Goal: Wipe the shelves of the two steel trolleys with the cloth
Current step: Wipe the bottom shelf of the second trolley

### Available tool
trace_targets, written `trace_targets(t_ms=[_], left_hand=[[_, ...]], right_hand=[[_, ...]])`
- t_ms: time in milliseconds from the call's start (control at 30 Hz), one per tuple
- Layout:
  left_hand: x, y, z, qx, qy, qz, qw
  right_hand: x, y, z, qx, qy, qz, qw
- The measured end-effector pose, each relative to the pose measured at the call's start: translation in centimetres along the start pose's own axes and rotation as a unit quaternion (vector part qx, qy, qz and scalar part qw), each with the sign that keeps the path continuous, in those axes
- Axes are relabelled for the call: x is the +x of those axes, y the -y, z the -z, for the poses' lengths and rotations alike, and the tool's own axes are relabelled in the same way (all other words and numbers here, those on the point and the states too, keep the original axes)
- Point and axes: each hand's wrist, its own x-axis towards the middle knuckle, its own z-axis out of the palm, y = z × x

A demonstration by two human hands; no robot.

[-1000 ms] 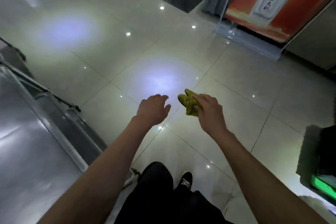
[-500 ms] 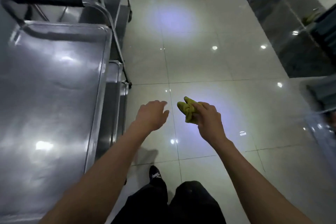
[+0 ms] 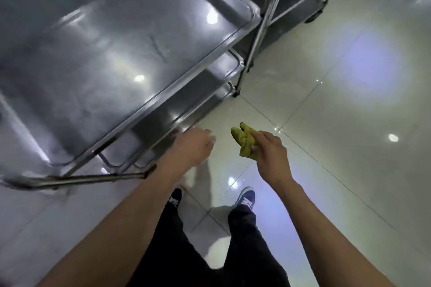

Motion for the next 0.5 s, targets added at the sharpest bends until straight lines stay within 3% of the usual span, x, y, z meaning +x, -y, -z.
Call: trace_targets(t_ms=[233,500], left_hand=[[-3.7,-2.3,-5.3,-0.102,-0.033,0.158,0.982],[-9.5,-2.6,-10.6,-0.176,-0.063,0.277,0.943]], right_hand=[[2.3,-4.6,-1.3,0.005,0.117,0.089,0.989],[1.8,-3.6,-5.7,0.002,0.194,0.209,0.958]])
